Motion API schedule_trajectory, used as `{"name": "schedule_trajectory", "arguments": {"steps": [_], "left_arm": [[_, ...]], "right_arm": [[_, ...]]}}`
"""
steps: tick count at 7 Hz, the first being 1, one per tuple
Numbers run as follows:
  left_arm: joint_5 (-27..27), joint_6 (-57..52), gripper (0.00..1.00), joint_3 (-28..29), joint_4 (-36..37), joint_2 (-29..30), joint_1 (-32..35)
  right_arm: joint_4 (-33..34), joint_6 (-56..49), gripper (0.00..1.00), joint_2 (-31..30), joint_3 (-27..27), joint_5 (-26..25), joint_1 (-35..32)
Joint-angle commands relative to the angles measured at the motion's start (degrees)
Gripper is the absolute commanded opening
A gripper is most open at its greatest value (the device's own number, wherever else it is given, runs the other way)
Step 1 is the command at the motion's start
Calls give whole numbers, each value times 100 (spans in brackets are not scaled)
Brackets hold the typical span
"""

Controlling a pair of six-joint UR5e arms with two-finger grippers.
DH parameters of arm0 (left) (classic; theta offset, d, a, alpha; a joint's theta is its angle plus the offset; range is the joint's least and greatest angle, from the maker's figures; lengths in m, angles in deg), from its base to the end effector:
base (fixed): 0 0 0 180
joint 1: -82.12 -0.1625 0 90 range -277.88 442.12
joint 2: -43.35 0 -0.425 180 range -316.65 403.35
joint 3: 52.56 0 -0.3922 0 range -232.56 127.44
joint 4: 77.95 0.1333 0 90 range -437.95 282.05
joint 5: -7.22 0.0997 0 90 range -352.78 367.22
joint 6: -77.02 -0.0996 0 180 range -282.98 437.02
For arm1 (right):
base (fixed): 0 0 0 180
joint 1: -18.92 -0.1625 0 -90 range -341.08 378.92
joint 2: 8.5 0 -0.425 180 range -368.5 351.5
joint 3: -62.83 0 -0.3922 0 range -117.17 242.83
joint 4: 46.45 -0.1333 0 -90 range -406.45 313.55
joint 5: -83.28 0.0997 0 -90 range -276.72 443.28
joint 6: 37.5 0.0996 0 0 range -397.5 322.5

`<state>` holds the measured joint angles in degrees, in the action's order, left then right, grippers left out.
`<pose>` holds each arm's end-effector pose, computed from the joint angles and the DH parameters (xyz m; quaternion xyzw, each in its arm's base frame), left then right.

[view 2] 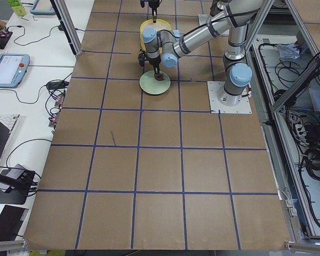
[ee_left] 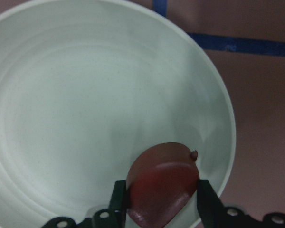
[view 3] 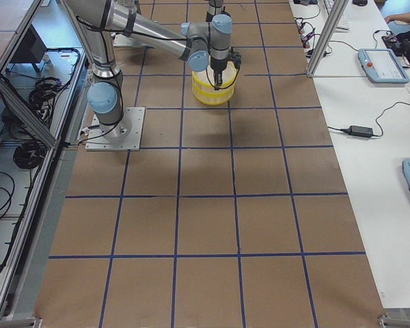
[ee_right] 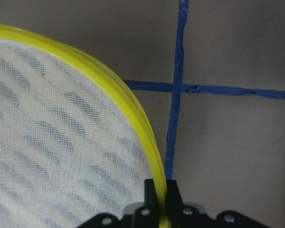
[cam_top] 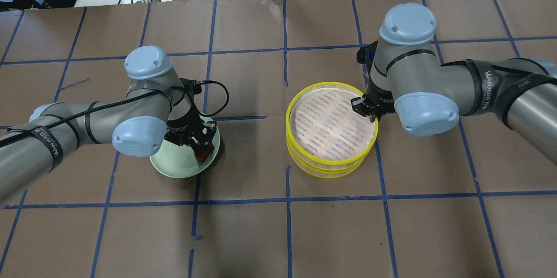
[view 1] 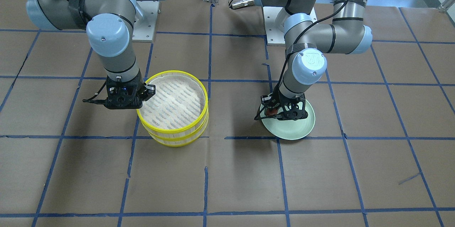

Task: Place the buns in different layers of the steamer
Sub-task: 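Grasp the brown bun in the bowl with the left gripper and lift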

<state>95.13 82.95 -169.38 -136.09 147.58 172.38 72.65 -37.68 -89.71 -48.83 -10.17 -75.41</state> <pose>-0.1391 -0.4821 0.2027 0.0508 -0.9953 -0.0810 0.0138 0.1647 -0.4893 0.2820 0.0397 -0.9987 -0.0107 0.0305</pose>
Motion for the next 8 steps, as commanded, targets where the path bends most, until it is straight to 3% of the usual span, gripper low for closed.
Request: {"name": "schedule_trajectory", "arguments": {"steps": [1, 3, 6, 8], "left_arm": [[8, 31, 2, 81, 31, -35, 0], [77, 31, 1, 395, 14, -140, 35], [8, 259, 1, 844, -574, -474, 123], [-256, 644, 1, 1021, -575, -501, 377]], "right_arm": [[-19, 0, 6, 0, -40, -7, -6], [-27, 0, 6, 0, -58, -16, -33], [-98, -61, 6, -70, -154, -225, -33], [-107, -96, 6, -114, -242, -253, -33]]}}
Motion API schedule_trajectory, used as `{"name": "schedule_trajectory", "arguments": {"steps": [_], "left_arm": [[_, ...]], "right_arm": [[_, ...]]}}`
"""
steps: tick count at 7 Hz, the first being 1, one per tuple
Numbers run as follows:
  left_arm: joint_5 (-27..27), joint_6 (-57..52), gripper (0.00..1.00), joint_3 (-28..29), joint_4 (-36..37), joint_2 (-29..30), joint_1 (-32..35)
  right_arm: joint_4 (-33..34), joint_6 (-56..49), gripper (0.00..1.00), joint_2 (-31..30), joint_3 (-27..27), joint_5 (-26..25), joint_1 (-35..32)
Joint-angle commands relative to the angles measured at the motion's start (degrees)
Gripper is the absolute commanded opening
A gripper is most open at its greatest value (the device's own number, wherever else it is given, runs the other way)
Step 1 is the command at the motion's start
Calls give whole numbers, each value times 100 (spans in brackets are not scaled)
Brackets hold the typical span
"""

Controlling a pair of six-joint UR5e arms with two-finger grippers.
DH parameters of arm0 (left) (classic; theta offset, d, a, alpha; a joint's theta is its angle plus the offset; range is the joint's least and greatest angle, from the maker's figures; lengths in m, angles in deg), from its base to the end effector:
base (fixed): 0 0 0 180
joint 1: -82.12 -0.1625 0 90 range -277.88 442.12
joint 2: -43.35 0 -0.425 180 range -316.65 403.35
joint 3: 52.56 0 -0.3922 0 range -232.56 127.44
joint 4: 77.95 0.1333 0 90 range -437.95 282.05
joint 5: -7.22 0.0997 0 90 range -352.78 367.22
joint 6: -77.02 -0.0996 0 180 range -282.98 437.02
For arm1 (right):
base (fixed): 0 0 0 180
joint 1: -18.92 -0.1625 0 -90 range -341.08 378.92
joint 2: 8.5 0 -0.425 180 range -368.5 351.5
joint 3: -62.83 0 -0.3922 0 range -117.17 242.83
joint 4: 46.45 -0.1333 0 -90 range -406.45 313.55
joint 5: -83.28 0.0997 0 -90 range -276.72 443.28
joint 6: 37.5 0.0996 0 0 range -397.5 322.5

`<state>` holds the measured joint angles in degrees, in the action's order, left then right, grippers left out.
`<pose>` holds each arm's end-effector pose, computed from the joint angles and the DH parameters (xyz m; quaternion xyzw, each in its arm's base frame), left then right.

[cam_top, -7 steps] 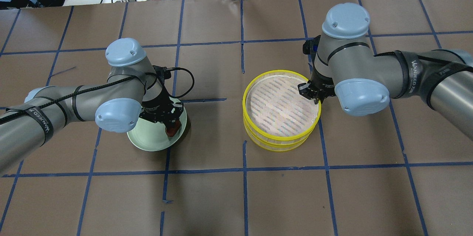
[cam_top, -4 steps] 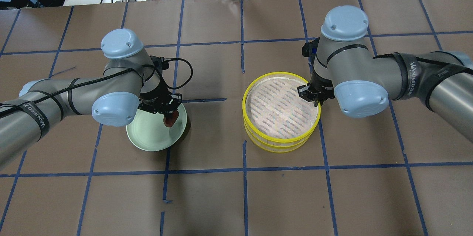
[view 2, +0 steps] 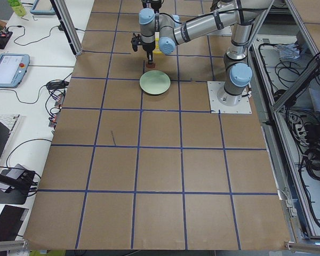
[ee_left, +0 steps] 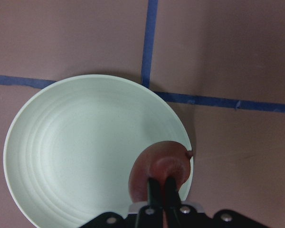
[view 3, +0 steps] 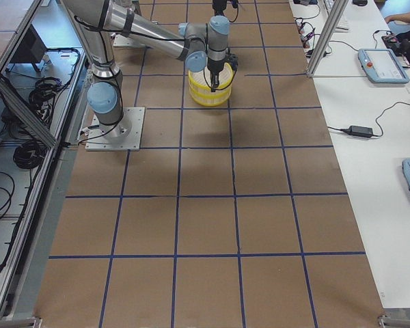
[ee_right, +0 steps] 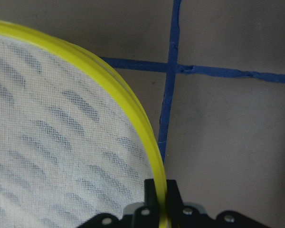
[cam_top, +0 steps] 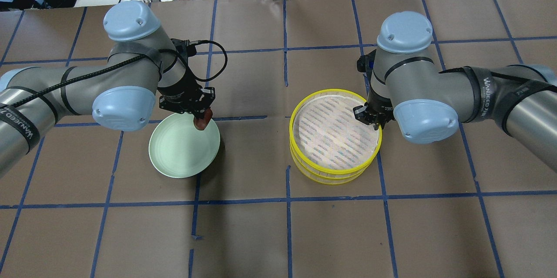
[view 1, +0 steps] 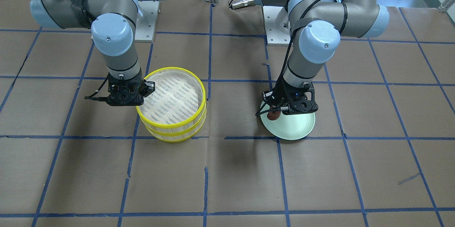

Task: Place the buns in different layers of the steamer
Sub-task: 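Grasp the brown bun in the bowl with the left gripper and lift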

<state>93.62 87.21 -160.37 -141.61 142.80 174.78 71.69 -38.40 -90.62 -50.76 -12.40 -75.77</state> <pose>-0.1634 -0.5095 0.3011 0.0659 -0.9973 -0.0115 0.0303 0.1628 -0.4748 0.2740 0.0501 -0.9971 -0.0274 0.0505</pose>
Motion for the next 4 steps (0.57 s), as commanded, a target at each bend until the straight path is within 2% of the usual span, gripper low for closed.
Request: {"name": "schedule_trajectory", "arguments": {"steps": [1, 2, 3, 4], "left_arm": [[-79, 221, 1, 208, -32, -22, 164], [-79, 221, 1, 217, -32, -14, 164], [-114, 238, 1, 217, -23, -14, 208], [-236, 299, 1, 226, -23, -14, 260]], "right_arm": [[-19, -15, 6, -75, -50, -30, 3], [-27, -24, 17, -84, -50, -39, 11], [-27, -67, 89, -84, -41, -134, 3], [-27, -76, 100, -93, -32, -144, 46]]}}
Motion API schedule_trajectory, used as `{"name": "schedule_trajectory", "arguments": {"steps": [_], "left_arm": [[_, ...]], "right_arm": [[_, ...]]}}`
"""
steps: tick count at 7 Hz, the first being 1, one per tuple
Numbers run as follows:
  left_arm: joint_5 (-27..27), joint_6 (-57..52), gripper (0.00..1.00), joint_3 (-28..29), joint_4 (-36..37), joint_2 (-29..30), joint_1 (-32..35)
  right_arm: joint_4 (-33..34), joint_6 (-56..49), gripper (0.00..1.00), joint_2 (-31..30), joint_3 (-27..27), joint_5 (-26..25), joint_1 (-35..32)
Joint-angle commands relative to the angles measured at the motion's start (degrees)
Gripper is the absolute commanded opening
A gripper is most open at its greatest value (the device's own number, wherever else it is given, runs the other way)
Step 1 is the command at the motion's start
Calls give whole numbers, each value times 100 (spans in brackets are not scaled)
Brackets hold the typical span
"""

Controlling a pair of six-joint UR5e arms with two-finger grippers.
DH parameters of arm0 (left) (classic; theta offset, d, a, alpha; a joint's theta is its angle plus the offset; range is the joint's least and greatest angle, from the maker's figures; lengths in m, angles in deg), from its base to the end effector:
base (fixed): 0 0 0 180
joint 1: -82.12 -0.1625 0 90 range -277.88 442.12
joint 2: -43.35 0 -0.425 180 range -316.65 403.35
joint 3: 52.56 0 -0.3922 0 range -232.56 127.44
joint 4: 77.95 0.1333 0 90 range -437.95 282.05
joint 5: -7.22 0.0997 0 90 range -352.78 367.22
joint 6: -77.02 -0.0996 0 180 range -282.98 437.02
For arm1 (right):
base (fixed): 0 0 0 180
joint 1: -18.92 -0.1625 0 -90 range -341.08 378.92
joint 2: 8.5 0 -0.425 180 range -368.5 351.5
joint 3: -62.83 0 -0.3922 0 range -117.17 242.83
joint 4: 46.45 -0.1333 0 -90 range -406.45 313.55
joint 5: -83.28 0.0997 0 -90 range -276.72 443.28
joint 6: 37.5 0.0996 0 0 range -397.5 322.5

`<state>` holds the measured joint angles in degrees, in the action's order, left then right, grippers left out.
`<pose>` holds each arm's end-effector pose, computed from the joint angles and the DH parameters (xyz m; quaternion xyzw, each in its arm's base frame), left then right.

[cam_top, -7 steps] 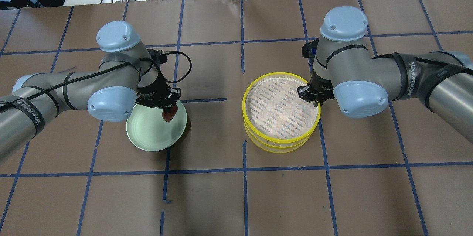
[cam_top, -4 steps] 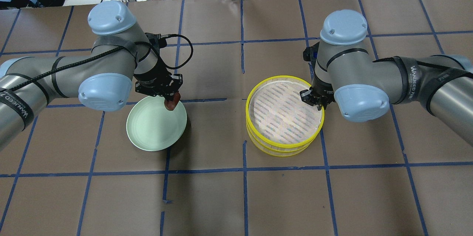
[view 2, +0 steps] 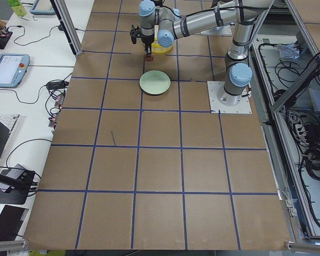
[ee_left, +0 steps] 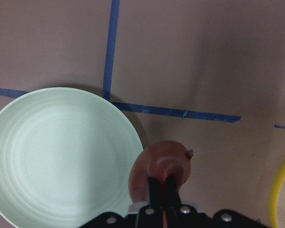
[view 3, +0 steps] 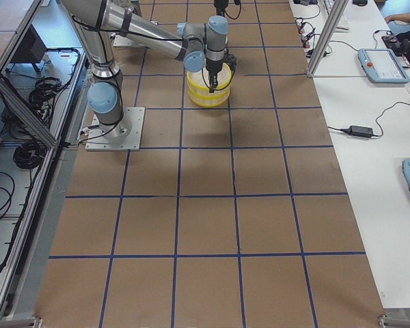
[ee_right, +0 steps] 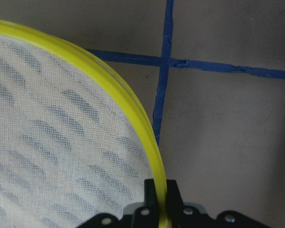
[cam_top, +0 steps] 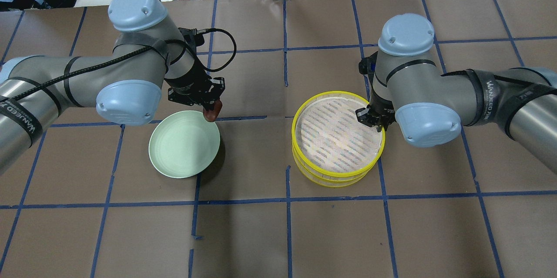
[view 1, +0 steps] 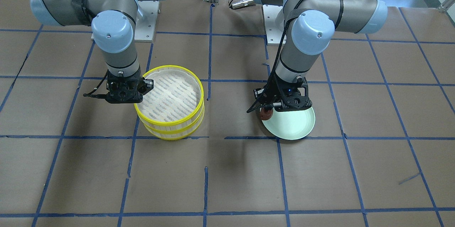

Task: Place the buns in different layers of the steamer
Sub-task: 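Grasp the brown bun in the bowl with the left gripper and lift, then drop brown bun onto top steamer tier with left gripper while right gripper withdraws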

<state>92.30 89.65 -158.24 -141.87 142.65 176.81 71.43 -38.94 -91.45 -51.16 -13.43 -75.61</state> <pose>-0.1844 -0.5124 0.3190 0.0688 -0.9967 0.0030 0.0439 0.1594 -0.4712 0.2778 0.0536 -0.9965 -0.0259 0.0592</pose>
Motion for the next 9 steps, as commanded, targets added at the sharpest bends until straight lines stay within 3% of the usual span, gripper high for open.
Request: {"name": "schedule_trajectory", "arguments": {"steps": [1, 2, 4, 5, 6, 7, 9], "left_arm": [[-192, 221, 1, 100, 12, 1, 76], [-298, 249, 1, 231, 3, 10, 102], [-395, 878, 1, 364, 3, 19, 355], [-395, 1535, 1, 565, 46, 62, 679], [-395, 2211, 1, 880, 64, 159, 1082], [-387, 2740, 1, 1031, 117, 203, 1469], [-387, 3525, 2, 1041, 467, 413, 2060]], "right_arm": [[-63, -14, 100, -19, 87, -42, 101], [-342, 3, 100, -132, 410, 2, 128], [-1534, 29, 100, -361, 1393, 272, 312], [-2166, 64, 100, -371, 2068, 640, 521], [-3016, 73, 100, -388, 2744, 600, 619], [-3190, 73, 100, -484, 2934, 626, 585], [-3175, 47, 100, -617, 2743, 591, 567]]}}
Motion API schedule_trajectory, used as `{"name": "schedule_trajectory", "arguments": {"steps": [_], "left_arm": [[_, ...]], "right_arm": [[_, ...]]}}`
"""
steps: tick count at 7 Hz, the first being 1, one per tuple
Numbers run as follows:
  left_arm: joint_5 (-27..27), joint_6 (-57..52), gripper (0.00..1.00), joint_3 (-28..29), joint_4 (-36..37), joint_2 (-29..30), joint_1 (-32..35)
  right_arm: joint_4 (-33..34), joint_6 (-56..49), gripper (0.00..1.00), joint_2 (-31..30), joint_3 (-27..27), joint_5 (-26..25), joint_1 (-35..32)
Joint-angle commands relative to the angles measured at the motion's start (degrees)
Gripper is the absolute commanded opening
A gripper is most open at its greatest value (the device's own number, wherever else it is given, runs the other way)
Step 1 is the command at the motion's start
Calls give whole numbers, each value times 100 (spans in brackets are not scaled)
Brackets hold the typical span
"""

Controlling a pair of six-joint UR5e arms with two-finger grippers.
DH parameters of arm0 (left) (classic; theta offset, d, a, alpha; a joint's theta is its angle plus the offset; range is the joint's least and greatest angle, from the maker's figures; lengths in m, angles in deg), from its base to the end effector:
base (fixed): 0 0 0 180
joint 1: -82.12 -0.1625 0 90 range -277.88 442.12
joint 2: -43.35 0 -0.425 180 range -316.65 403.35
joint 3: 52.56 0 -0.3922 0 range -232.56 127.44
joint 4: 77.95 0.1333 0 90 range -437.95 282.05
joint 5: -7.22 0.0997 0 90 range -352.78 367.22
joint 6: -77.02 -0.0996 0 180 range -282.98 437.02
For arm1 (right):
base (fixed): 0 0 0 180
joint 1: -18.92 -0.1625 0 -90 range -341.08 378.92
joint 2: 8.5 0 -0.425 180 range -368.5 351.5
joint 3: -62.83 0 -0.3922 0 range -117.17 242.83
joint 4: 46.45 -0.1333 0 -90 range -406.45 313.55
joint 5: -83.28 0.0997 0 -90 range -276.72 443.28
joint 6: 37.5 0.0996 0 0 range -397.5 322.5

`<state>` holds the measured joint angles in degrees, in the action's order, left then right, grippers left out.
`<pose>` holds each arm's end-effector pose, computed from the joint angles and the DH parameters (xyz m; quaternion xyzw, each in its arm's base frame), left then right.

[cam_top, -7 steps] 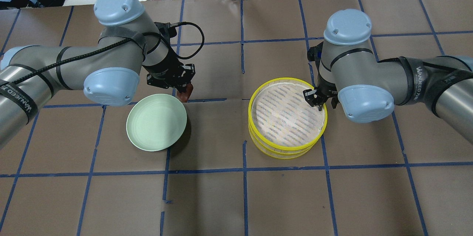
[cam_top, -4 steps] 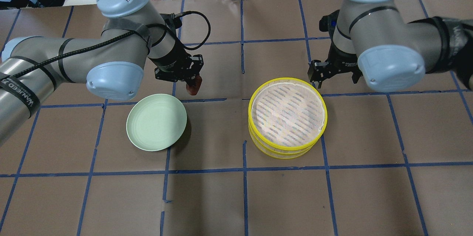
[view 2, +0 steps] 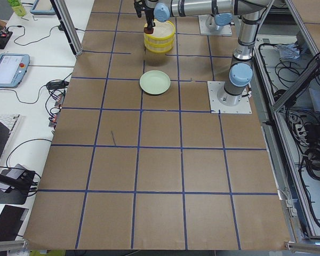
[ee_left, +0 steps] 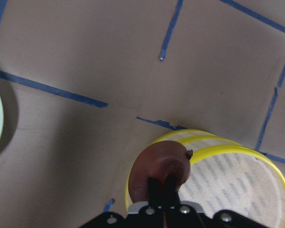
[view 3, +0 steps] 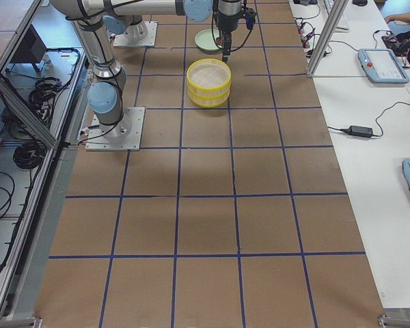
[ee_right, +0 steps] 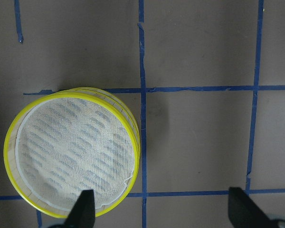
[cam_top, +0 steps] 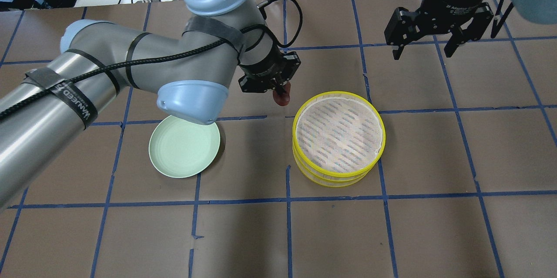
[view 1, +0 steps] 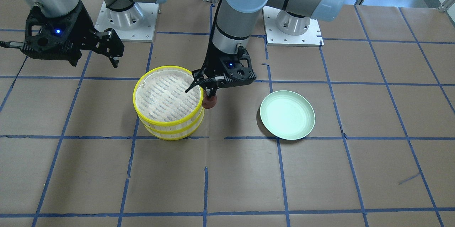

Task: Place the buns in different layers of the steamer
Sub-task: 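Drop brown bun onto top steamer tier with left gripper while right gripper withdraws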

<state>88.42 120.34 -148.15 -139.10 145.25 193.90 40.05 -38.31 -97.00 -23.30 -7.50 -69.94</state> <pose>-0.3527 -0.4824 0.3836 0.1779 -0.9761 0.0421 0.1174 0.1220 -0.5032 0.5020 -0.0028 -0.9999 -0.0100 0.0066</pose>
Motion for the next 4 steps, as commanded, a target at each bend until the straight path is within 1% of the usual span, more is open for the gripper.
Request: {"name": "schedule_trajectory", "arguments": {"steps": [1, 2, 4], "left_arm": [[1, 919, 15, 32, 339, 397, 536], [19, 1185, 99, 41, 663, 539, 616], [1, 1477, 100, 32, 789, 558, 625]], "right_arm": [[-28, -16, 100, -71, -44, 16, 0], [-46, -25, 100, -71, -44, 16, 17], [-72, -33, 100, -71, -44, 16, 35]]}}
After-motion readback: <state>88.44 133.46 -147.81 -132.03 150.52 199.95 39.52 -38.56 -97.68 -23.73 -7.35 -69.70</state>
